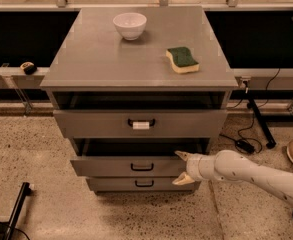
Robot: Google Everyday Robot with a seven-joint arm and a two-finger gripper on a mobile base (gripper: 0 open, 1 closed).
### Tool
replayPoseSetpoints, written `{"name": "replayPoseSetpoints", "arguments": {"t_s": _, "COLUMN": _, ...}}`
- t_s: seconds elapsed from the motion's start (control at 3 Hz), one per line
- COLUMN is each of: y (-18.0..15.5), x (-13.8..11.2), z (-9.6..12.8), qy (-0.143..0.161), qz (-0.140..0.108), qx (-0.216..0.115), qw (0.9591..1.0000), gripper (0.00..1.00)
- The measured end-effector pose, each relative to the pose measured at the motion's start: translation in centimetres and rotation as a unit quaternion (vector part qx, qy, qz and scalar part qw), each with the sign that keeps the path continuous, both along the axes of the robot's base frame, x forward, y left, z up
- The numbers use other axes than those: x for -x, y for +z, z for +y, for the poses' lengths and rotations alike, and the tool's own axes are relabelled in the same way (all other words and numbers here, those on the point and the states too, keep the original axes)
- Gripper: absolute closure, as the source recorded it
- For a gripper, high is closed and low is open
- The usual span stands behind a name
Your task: Open middle drawer
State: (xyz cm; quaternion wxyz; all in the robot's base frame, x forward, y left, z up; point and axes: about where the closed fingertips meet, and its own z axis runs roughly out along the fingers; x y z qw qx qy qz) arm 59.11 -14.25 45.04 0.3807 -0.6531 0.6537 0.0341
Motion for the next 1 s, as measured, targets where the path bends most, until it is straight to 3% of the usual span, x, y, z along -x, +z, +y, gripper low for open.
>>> {"name": "replayPoseSetpoints", "arguments": {"t_s": 0.33, "y": 0.02, "x": 0.02, "z": 0.04, "qy": 0.000, "qz": -0.001, "qx": 0.000, "qw": 1.0000, "gripper": 0.08}}
{"name": "replayPoseSetpoints", "arguments": {"t_s": 0.67, "y": 0.02, "x": 0.02, "z": 0.04, "qy": 0.000, "qz": -0.001, "qx": 0.000, "qw": 1.0000, "gripper": 0.00}}
{"name": "replayPoseSetpoints", "arguments": {"t_s": 1.0, "y": 0.40, "x": -0.62, "z": -0.28, "qy": -0.002, "qz": 0.017, "qx": 0.000, "qw": 0.9998, "gripper": 0.00}}
